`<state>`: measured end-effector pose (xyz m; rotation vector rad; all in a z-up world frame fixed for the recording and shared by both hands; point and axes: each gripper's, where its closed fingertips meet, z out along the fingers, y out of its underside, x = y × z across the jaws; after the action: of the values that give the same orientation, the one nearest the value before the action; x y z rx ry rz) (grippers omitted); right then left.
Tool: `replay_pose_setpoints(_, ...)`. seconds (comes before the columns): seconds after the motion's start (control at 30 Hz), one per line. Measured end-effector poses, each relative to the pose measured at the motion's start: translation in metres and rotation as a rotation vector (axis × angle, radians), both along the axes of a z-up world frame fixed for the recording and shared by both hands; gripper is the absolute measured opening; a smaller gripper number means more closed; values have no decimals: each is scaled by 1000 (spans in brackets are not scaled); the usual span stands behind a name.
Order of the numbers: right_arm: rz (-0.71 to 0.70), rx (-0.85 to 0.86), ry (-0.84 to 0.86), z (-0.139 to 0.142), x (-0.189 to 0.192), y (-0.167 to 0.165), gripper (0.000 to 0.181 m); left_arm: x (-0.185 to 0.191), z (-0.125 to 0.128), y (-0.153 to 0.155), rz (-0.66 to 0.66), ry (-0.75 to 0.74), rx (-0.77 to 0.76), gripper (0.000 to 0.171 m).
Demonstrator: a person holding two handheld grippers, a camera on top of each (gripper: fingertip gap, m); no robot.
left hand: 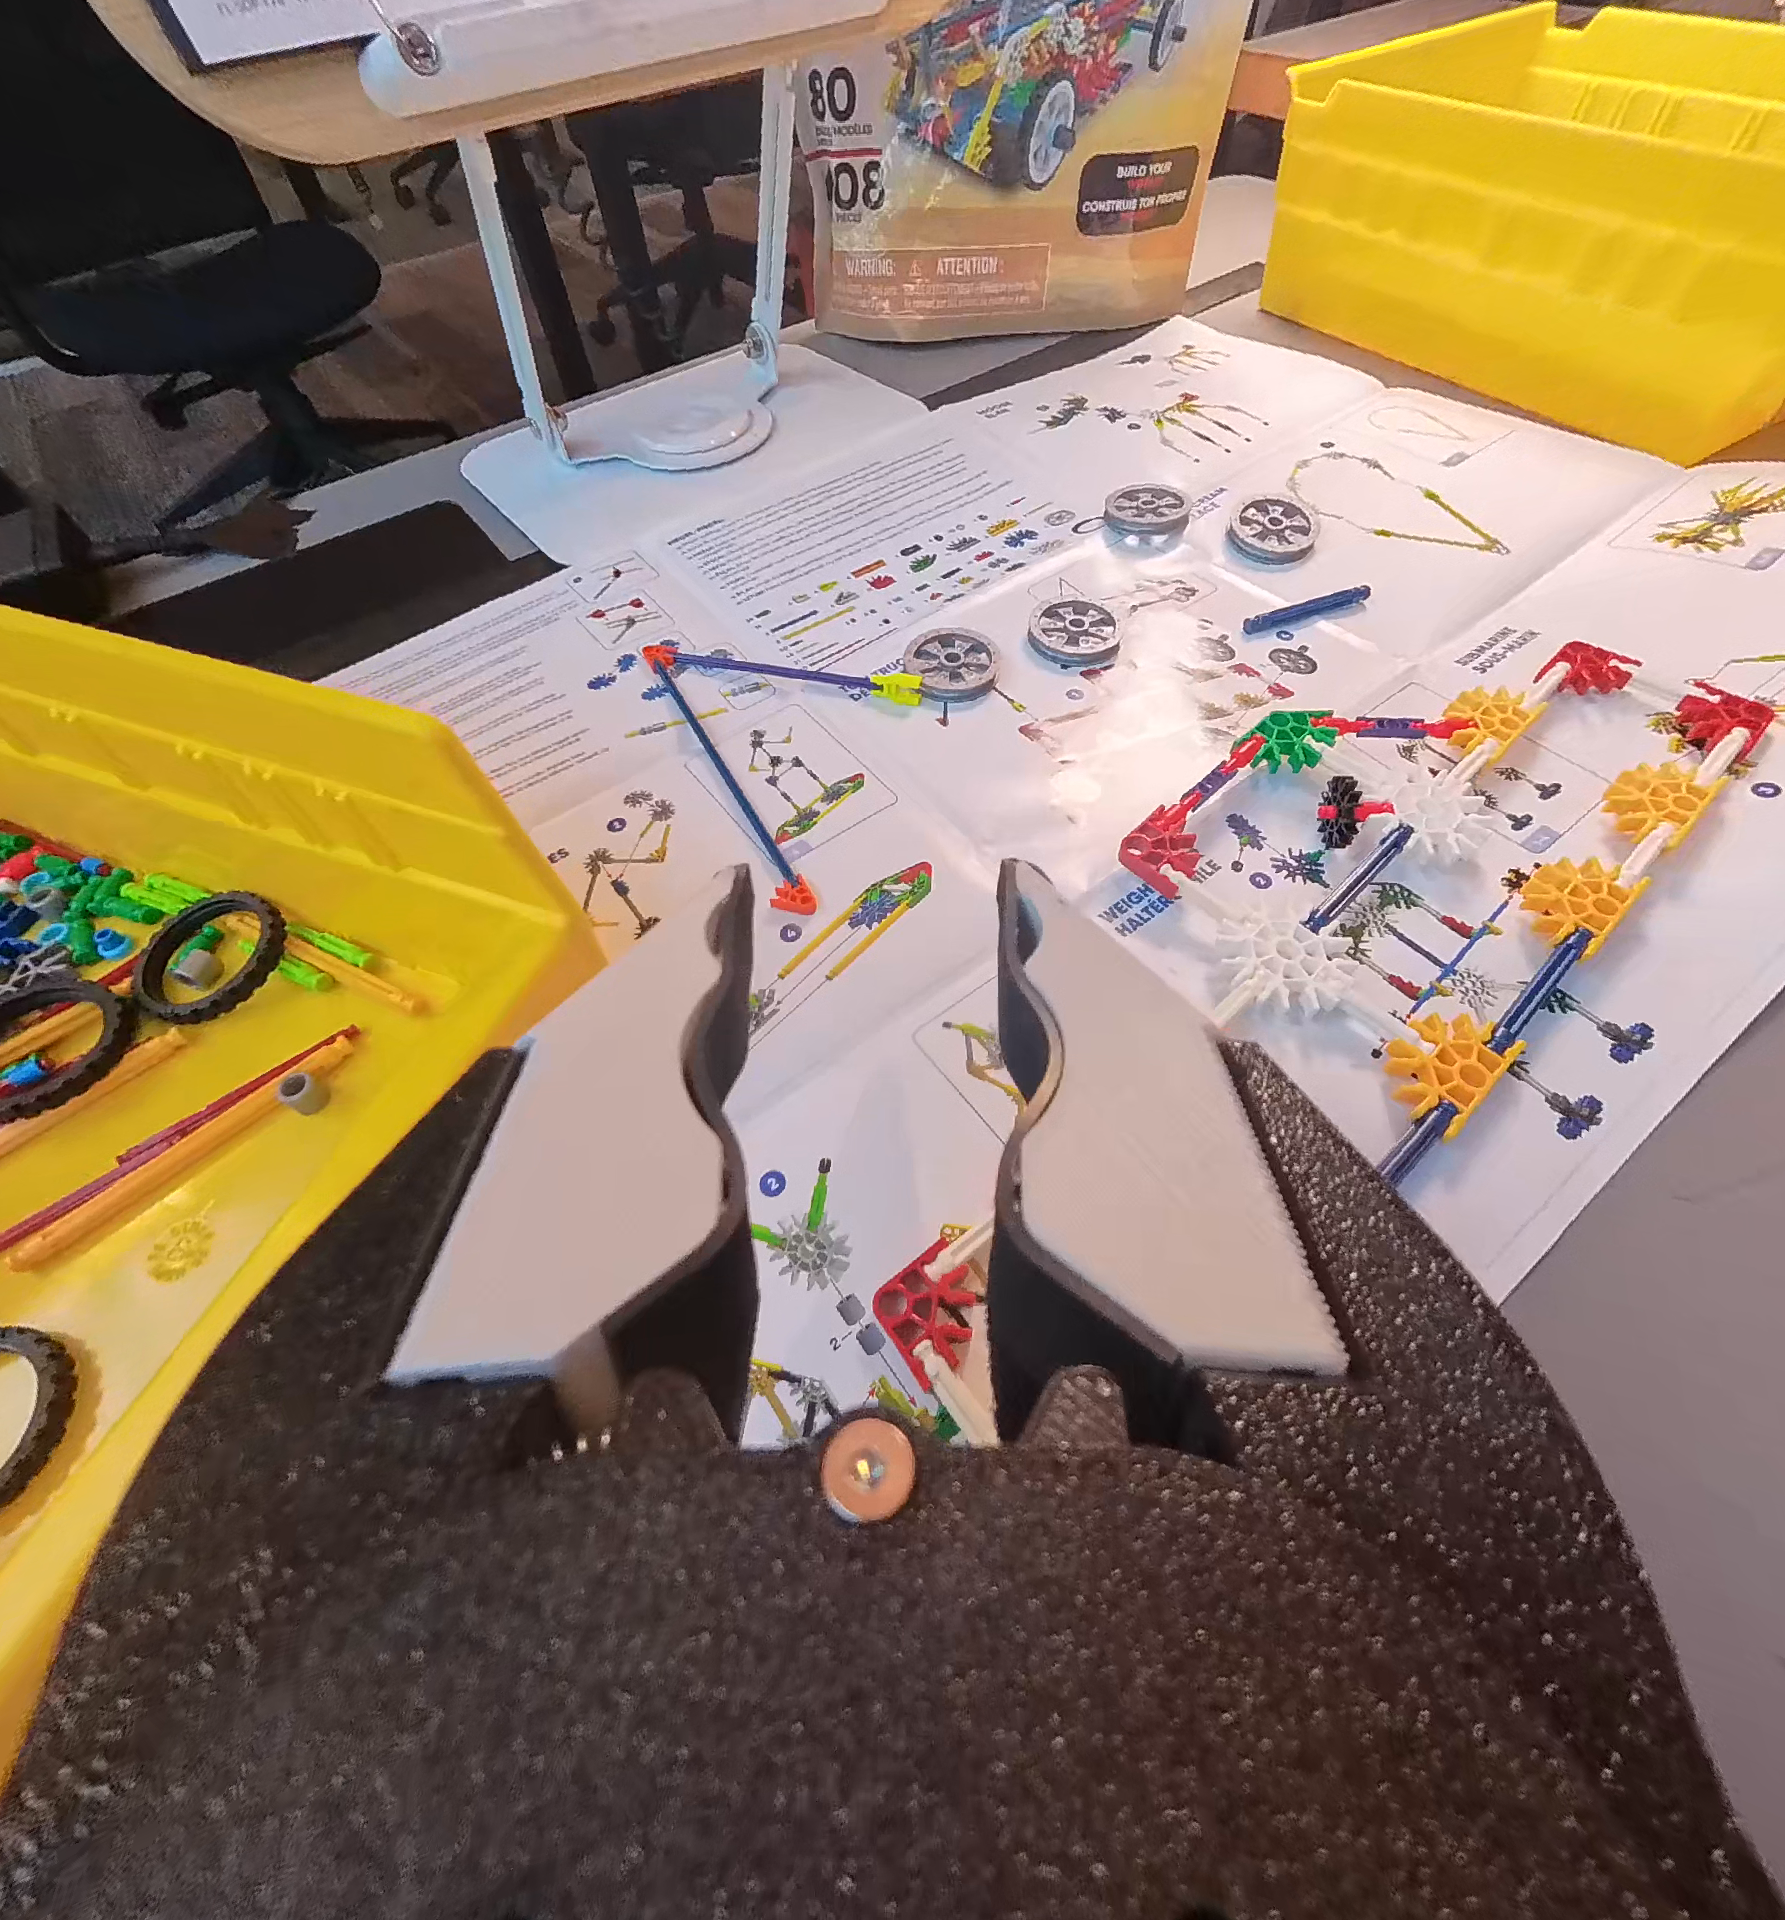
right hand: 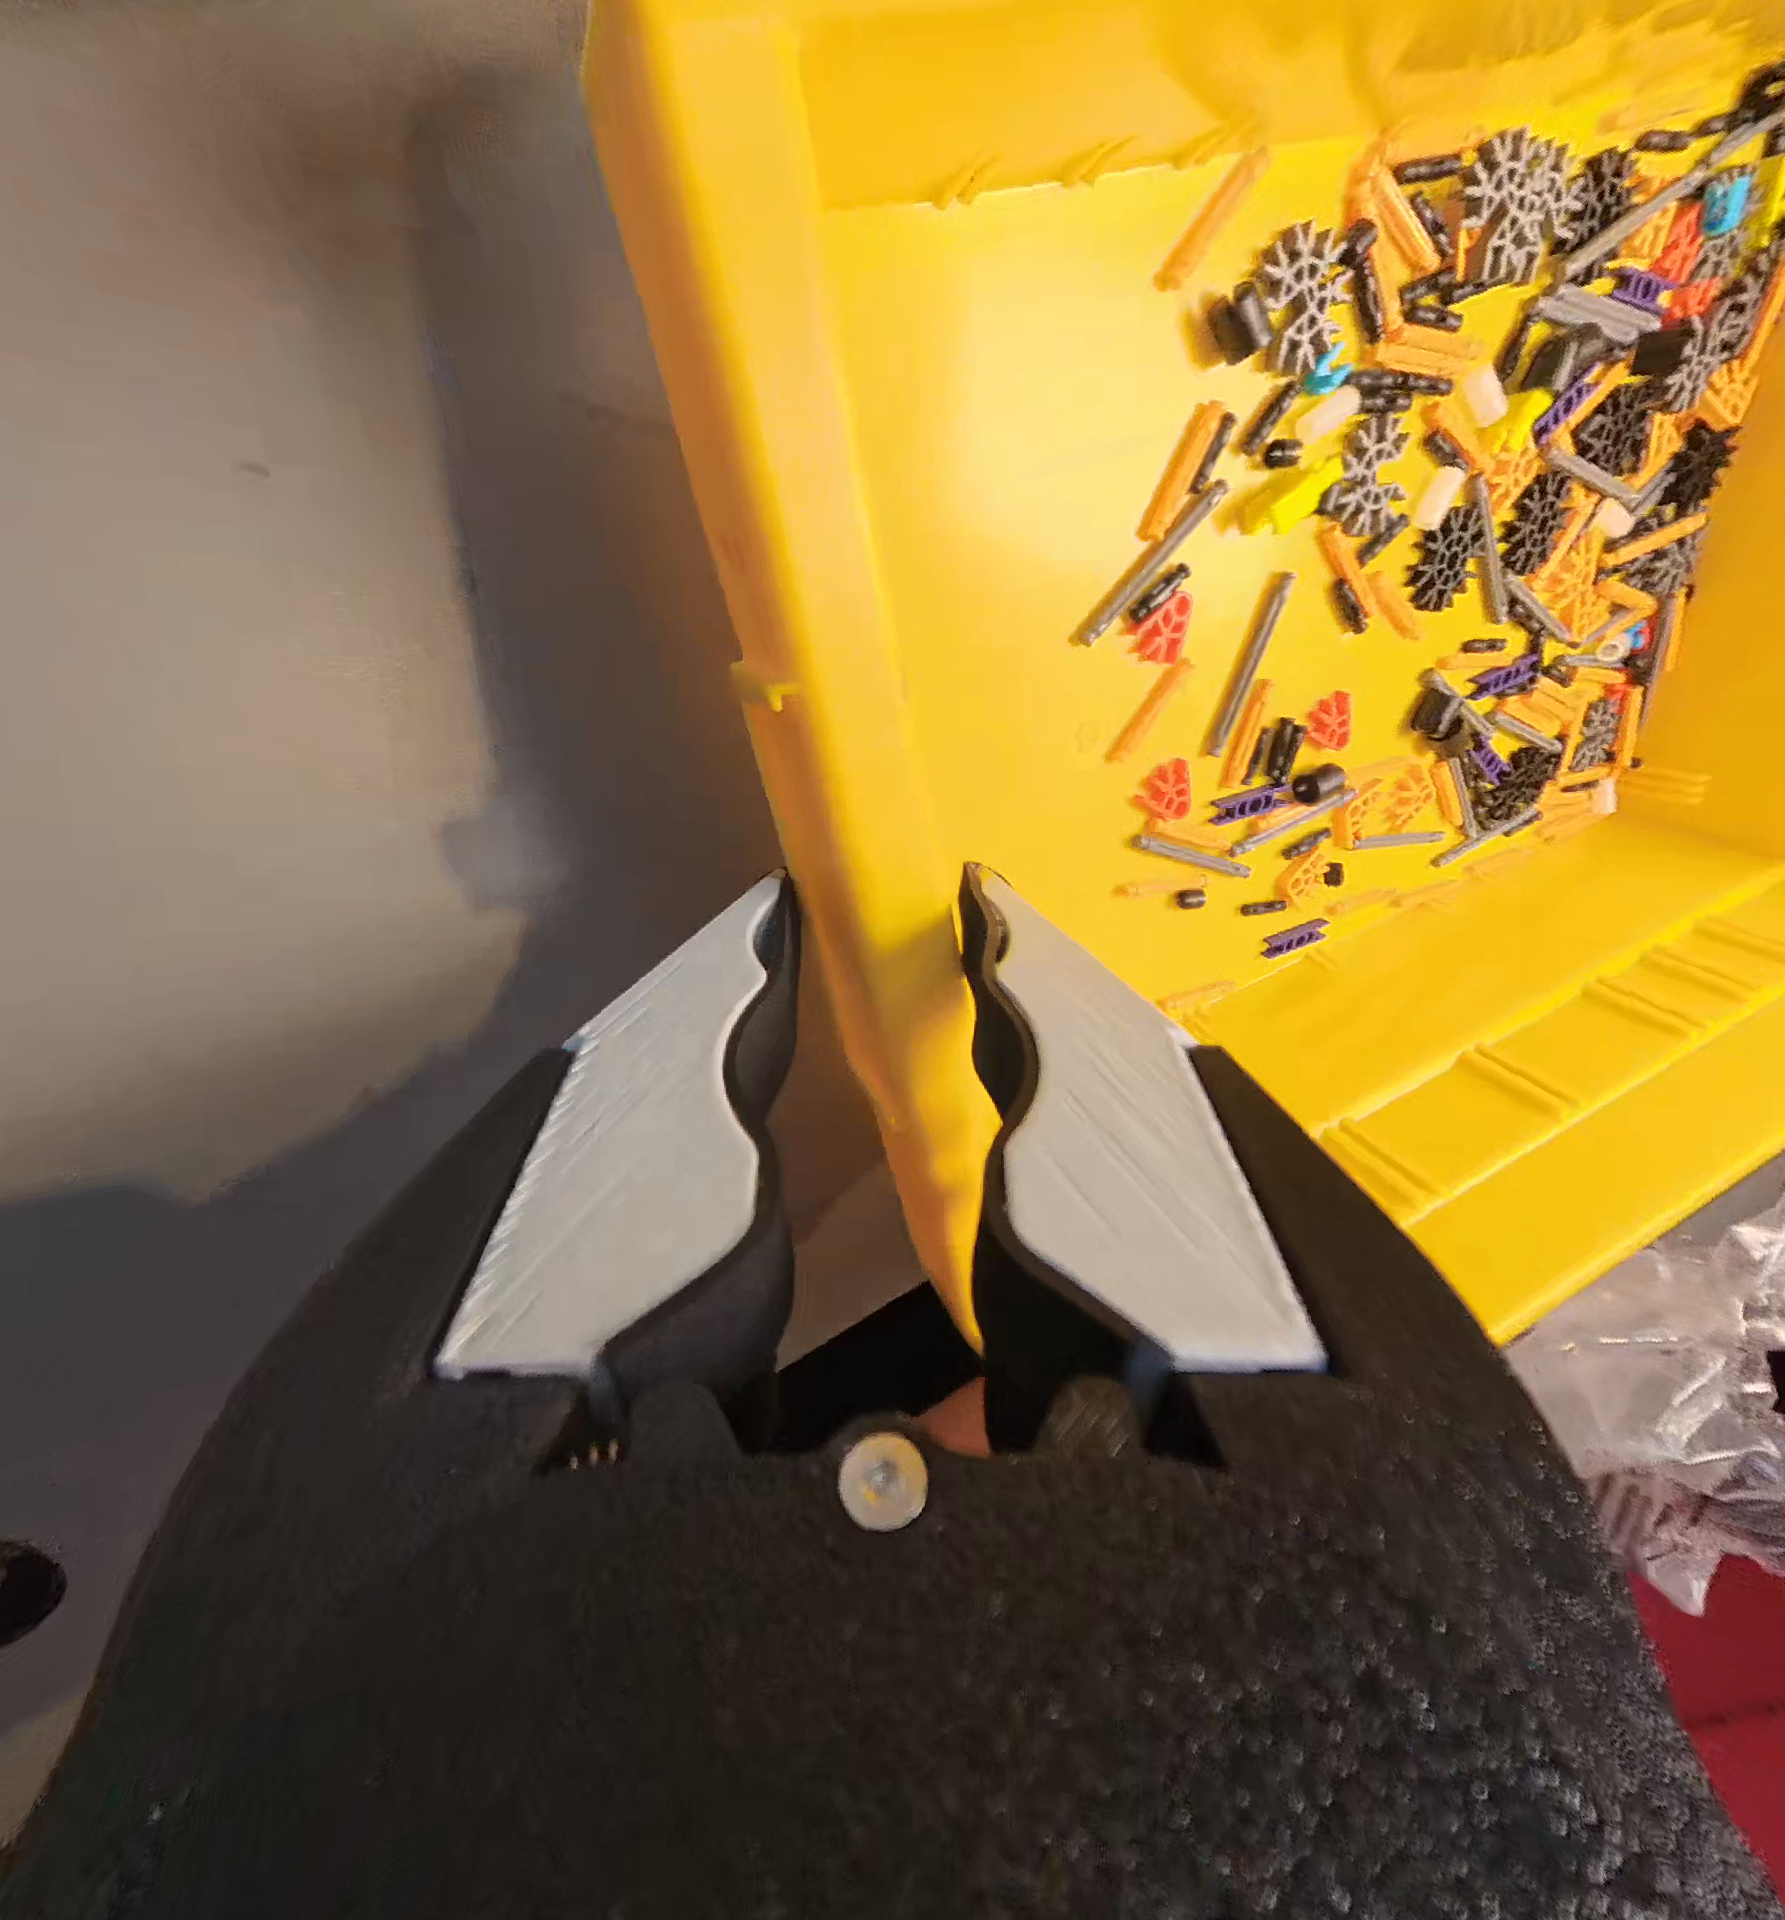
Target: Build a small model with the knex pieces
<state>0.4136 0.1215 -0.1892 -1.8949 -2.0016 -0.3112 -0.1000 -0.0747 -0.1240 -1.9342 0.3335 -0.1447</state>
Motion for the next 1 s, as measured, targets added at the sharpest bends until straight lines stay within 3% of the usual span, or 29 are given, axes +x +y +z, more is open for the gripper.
replay_pose_setpoints(0.1,-93,87,10,7,14,16,40,-2,-2,-3,-6,25,-9,45)
replay_pose_setpoints(0.2,-180,97,107,31,17,10,58,-8,-6,-10,-11,47,-27,46)
replay_pose_setpoints(0.27,-196,68,261,55,-3,-9,61,-13,-13,-17,-22,73,-53,45)
replay_pose_setpoints(0.37,-127,-44,500,74,-63,-59,53,-20,-31,-24,-62,134,-138,45)
replay_pose_setpoints(0.47,-57,-162,574,51,-120,-106,49,-23,-54,-32,-149,192,-266,44)
replay_pose_setpoints(0.53,-63,-193,557,26,-141,-116,49,-27,-69,-36,-209,203,-361,39)
replay_pose_setpoints(0.7,-200,-276,472,-20,-151,-101,59,-41,-86,-27,-254,163,-455,33)
replay_pose_setpoints(1.0,-370,-308,515,-22,-140,-60,65,-49,-86,-7,-259,164,-398,20)
